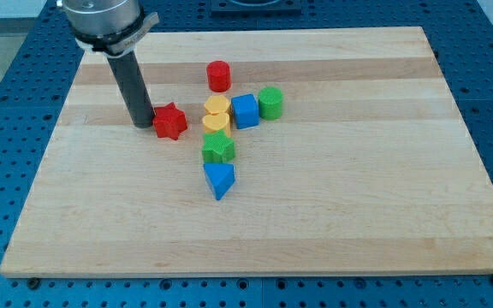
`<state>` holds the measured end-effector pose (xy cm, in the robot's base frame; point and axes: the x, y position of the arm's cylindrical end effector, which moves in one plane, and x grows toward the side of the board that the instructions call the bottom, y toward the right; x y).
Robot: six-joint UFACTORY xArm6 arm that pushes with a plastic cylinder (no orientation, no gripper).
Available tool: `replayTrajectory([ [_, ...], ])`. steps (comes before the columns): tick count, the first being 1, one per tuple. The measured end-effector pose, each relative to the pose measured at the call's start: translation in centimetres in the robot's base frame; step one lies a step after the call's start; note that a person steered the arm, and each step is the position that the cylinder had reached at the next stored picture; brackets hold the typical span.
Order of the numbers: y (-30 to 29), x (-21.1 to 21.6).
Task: Point your arm to the red circle
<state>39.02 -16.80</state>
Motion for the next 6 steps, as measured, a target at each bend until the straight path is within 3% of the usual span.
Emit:
replayTrajectory([
  [1, 0.0, -6.7],
  [2, 4.0, -11.5],
  [3, 12.7, -11.3],
  [4, 16.2, -7.4],
  [6, 15.2, -7.2],
])
